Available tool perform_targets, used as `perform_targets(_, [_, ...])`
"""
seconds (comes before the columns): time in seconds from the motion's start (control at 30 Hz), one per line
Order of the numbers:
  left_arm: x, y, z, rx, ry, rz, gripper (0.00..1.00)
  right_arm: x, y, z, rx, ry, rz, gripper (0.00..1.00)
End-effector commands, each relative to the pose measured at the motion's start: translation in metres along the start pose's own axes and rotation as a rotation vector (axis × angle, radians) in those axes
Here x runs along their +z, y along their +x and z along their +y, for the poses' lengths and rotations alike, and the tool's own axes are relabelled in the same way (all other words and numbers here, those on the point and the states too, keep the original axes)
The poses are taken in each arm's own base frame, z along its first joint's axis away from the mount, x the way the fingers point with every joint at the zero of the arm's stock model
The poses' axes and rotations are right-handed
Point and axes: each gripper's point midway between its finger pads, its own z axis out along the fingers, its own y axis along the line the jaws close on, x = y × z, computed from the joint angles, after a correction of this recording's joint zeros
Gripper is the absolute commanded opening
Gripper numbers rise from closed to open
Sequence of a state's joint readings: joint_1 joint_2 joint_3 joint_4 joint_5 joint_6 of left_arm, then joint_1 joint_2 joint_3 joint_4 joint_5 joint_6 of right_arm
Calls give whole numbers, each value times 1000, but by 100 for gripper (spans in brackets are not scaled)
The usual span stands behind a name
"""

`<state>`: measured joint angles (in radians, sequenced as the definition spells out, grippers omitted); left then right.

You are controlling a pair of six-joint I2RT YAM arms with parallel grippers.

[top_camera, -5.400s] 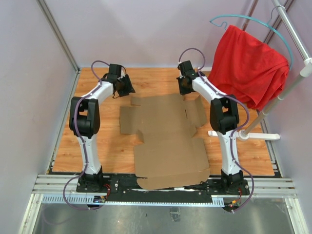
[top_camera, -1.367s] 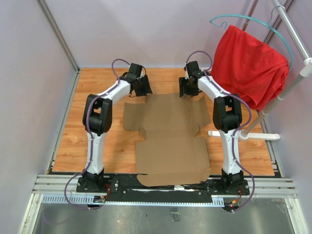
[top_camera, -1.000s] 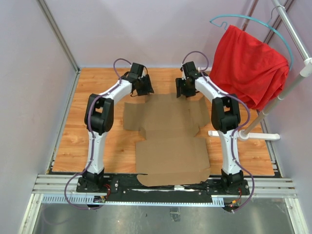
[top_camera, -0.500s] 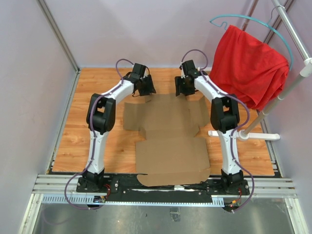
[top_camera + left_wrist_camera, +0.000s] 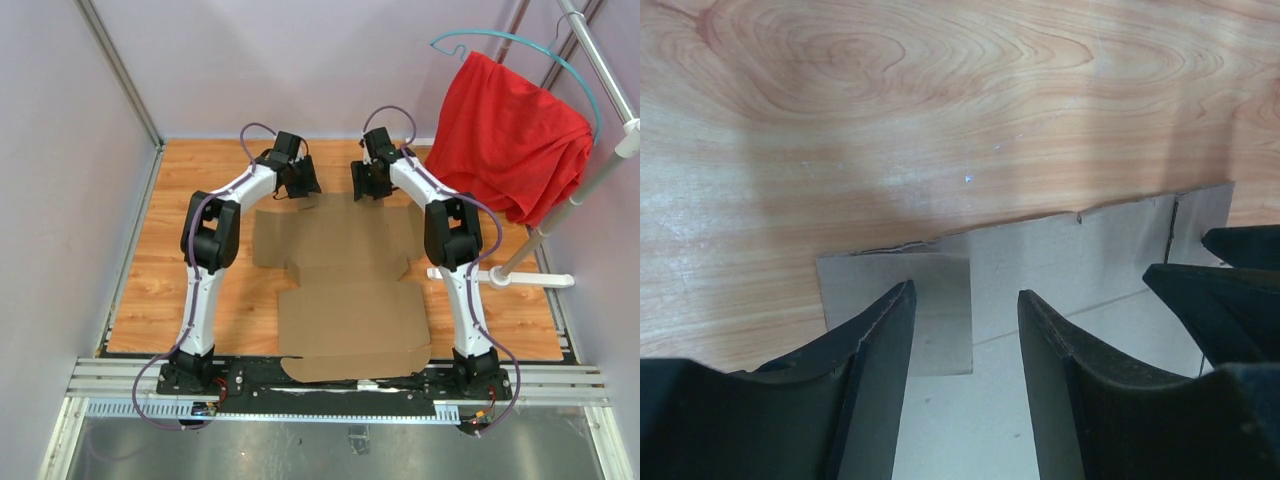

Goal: Fold the paper box

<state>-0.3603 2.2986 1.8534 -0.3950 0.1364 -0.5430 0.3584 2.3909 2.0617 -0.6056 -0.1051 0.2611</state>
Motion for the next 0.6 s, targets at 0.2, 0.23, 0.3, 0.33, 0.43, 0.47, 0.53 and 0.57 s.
perform_targets(0.2, [-39, -34, -19, 70, -18, -85, 52, -44, -18, -11, -21, 93, -57, 63])
perform_targets(0.23, [-44, -37, -19, 80, -31, -89, 53, -48, -21, -16, -19, 115, -63, 63])
perform_targets(0.3, [-50, -41, -14, 95, -65, -92, 53, -55, -23, -28, -10, 161, -65, 65])
perform_targets(0.33, [-52, -43, -12, 103, -83, -93, 53, -57, -23, -34, -5, 173, -61, 65])
perform_targets(0.43, [-55, -44, -3, 114, -119, -92, 53, -56, -23, -48, 12, 180, -41, 65])
perform_targets(0.47, [-55, -43, -1, 113, -125, -90, 53, -55, -22, -52, 14, 183, -35, 65])
perform_targets(0.53, [-54, -42, 3, 109, -132, -87, 53, -53, -23, -57, 21, 188, -34, 65])
perform_targets(0.57, [-53, -42, 6, 109, -137, -86, 53, -52, -23, -59, 21, 190, -32, 65])
